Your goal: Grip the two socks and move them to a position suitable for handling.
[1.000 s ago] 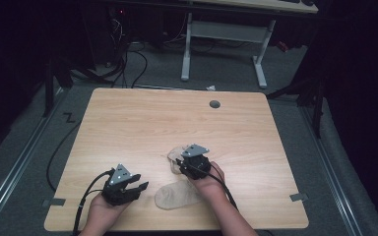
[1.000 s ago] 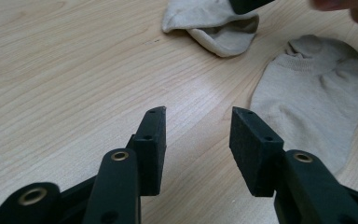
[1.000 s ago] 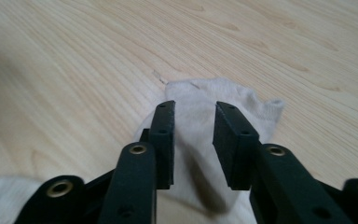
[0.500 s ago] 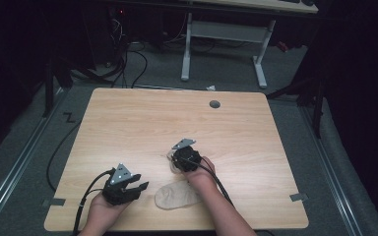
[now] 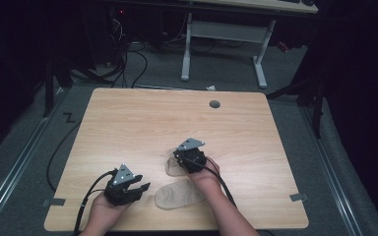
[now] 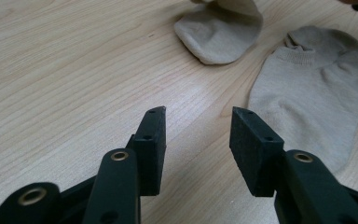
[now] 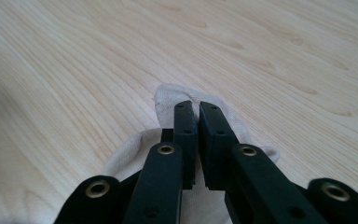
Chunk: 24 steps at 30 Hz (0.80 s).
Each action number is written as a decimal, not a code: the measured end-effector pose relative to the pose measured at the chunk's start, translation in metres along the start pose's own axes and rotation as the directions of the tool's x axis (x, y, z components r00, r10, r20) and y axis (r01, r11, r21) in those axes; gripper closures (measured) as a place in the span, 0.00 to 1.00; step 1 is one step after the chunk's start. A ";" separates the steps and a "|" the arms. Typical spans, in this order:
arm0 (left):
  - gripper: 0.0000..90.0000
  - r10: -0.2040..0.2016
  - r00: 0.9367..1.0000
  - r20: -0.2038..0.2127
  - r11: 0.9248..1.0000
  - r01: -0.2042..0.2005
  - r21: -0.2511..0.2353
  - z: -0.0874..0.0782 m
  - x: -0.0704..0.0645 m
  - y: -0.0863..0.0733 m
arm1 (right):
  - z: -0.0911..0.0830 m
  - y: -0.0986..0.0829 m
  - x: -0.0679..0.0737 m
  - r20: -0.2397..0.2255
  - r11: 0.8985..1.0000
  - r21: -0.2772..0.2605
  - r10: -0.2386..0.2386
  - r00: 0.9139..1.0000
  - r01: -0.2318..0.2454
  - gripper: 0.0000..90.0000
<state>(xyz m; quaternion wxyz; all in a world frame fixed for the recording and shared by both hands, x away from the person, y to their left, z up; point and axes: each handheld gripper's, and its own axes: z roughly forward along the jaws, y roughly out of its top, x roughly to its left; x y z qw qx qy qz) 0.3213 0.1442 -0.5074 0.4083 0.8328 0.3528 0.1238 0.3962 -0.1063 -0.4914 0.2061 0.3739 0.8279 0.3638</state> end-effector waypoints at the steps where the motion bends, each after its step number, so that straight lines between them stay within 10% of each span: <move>1: 0.62 0.000 1.000 -0.001 1.000 0.000 0.000 0.000 0.000 0.000 | -0.004 -0.002 -0.003 -0.007 1.000 -0.011 0.014 1.000 -0.014 0.95; 24: 0.62 -0.006 1.000 0.000 1.000 0.006 0.017 0.007 -0.001 0.000 | -0.070 -0.085 -0.068 0.077 0.977 -0.092 0.202 0.976 -0.194 0.93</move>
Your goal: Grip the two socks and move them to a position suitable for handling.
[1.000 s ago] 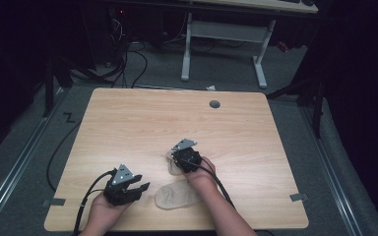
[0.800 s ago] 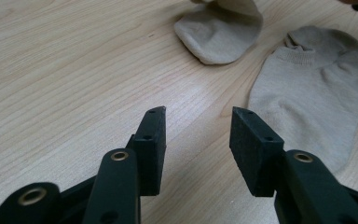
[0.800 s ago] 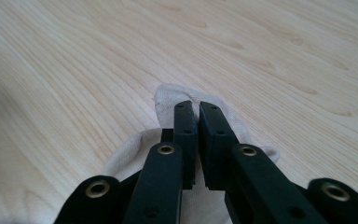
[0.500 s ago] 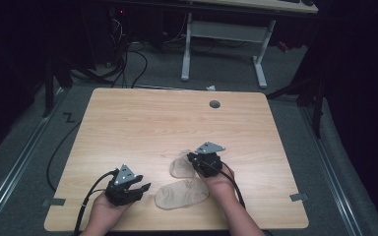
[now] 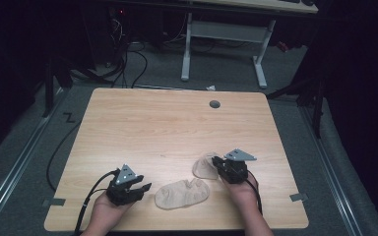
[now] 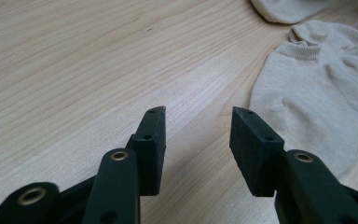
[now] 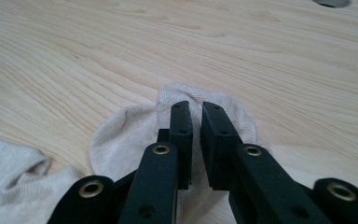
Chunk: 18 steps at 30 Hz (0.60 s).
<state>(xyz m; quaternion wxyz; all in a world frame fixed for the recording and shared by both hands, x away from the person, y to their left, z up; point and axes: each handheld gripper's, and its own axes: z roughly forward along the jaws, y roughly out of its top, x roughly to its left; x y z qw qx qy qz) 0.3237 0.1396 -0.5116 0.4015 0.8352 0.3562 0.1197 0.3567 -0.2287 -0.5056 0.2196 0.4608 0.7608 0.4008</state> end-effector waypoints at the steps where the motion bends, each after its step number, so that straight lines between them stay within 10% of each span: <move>1: 0.62 0.000 1.000 0.000 1.000 0.000 0.000 0.000 0.000 0.000 | -0.003 -0.001 -0.002 0.003 1.000 -0.004 0.000 1.000 0.000 0.94; 9: 0.60 -0.011 1.000 0.017 1.000 0.011 -0.018 0.006 -0.003 0.009 | -0.007 -0.003 -0.005 -0.002 1.000 -0.014 0.007 1.000 -0.007 0.96; 18: 0.73 0.019 0.998 0.064 1.000 -0.020 0.003 0.069 -0.019 0.066 | 0.002 0.000 0.001 -0.014 1.000 -0.007 -0.009 1.000 0.009 0.96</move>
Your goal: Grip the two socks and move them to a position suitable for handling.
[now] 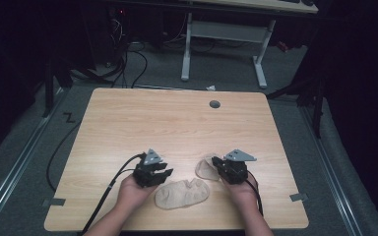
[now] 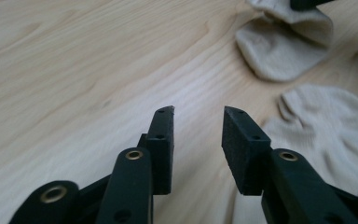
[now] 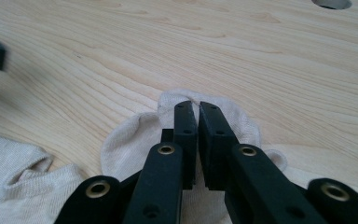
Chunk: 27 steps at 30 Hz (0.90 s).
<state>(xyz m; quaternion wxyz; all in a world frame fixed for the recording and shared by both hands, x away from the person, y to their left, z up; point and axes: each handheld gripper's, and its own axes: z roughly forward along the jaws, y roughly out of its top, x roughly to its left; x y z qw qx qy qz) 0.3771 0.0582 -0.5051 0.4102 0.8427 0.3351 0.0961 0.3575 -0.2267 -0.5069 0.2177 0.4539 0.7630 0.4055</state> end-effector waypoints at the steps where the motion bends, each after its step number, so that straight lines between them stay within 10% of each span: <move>1: 0.73 -0.007 1.000 0.016 1.000 0.007 0.003 0.008 -0.003 0.006 | 0.001 0.000 0.000 -0.002 1.000 0.000 -0.002 1.000 0.002 0.96; 9: 0.62 0.014 0.999 0.035 1.000 -0.015 0.019 0.054 -0.031 0.038 | 0.002 0.001 0.001 -0.020 1.000 -0.007 -0.003 1.000 0.003 0.96; 15: 0.85 0.012 0.998 0.058 0.997 -0.016 0.078 0.076 -0.037 0.042 | 0.000 0.002 0.000 -0.029 1.000 -0.020 0.003 1.000 -0.003 0.96; 27: 0.98 -0.040 0.997 -0.065 0.999 0.042 0.021 0.036 -0.010 0.017 | 0.008 0.005 0.011 -0.058 1.000 -0.020 -0.010 0.998 0.009 0.97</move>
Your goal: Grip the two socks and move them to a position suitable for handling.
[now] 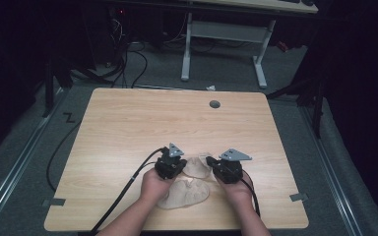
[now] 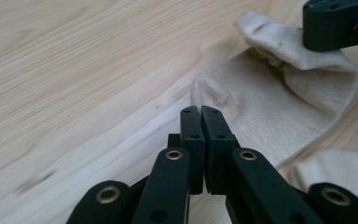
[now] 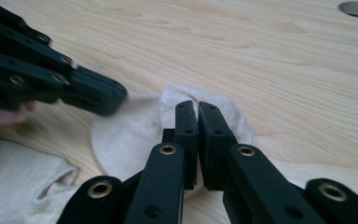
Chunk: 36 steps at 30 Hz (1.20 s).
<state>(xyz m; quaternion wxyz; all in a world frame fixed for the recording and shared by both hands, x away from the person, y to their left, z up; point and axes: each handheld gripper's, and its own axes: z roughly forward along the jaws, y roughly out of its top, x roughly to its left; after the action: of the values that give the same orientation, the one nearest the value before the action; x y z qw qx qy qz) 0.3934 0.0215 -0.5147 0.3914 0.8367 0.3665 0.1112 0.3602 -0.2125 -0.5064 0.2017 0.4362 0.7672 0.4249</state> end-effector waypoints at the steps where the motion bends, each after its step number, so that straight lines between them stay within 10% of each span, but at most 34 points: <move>1: 0.98 -0.001 1.000 -0.010 1.000 0.001 -0.005 -0.007 0.005 -0.004 | 0.002 0.000 0.002 -0.004 1.000 0.002 0.004 1.000 -0.004 0.97; 11: 0.98 -0.056 0.996 -0.067 0.996 0.051 -0.068 -0.053 0.033 -0.039 | 0.011 -0.001 0.009 -0.011 0.999 0.040 -0.013 1.000 0.013 0.96; 18: 0.97 -0.066 0.996 -0.066 0.995 0.061 -0.073 -0.054 0.042 -0.051 | 0.007 0.010 0.019 -0.007 0.999 0.006 -0.052 0.999 0.052 0.94; 24: 0.97 -0.055 0.997 -0.062 0.996 0.050 -0.068 -0.053 0.043 -0.054 | 0.033 0.007 0.026 0.019 0.988 0.106 -0.115 0.993 0.112 0.90; 36: 0.96 -0.045 0.996 -0.076 0.997 0.040 -0.066 -0.055 0.046 -0.059 | 0.040 0.000 0.006 0.005 0.988 0.156 0.005 1.000 -0.006 0.71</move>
<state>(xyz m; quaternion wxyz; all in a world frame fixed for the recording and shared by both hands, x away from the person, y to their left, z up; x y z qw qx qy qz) 0.3691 0.1103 -0.5260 0.4062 0.8106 0.3955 0.1470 0.3842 -0.1888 -0.5284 0.1675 0.4535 0.7964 0.3633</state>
